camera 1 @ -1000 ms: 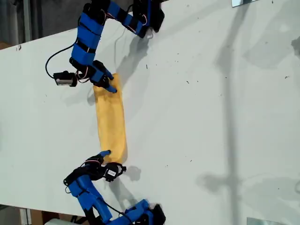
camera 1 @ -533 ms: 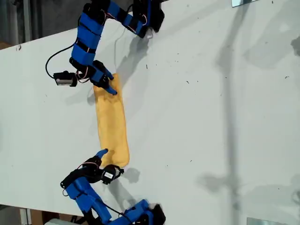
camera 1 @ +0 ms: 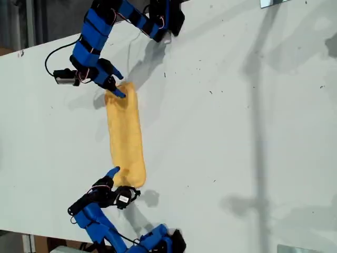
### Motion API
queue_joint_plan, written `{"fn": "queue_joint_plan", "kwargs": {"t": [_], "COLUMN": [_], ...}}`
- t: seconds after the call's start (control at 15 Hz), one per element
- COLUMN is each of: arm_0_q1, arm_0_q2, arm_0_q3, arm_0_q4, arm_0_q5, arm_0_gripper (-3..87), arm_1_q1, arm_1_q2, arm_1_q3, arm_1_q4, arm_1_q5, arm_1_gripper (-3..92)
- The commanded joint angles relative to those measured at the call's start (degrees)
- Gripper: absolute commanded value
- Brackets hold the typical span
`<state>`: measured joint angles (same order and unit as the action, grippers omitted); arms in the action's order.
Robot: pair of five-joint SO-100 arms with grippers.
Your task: Grasp corners of a square towel and fold twice.
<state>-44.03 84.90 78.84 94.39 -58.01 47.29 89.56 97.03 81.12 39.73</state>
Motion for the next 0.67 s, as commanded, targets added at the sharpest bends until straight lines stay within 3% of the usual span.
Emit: {"fn": "queue_joint_plan", "kwargs": {"t": [0.0,0.13,0.33,0.6], "arm_0_q1": [0.9,1.1,2.6,5.4], "arm_0_q2": [5.2,5.5,5.9,18.0], "arm_0_q3": [0.0,0.1,1.0,9.7], "arm_0_q4": [0.4,0.0,-0.4,-1.1], "arm_0_q5": [-1.1,-1.4,-2.5,-5.7], "arm_0_gripper": [31.6,31.6,31.6,31.7], "arm_1_q1": [-2.2,-1.0,0.4,6.2], "arm_1_q2": [10.1,9.6,-6.9,-24.4], "arm_1_q3": [-4.7,-4.0,-8.3,-19.4], "arm_1_q4": [4.7,4.0,-2.8,-4.4], "arm_1_q5": [-0.4,-0.7,-2.1,-5.1], "arm_1_gripper": [32.5,32.5,33.4,33.5]}}
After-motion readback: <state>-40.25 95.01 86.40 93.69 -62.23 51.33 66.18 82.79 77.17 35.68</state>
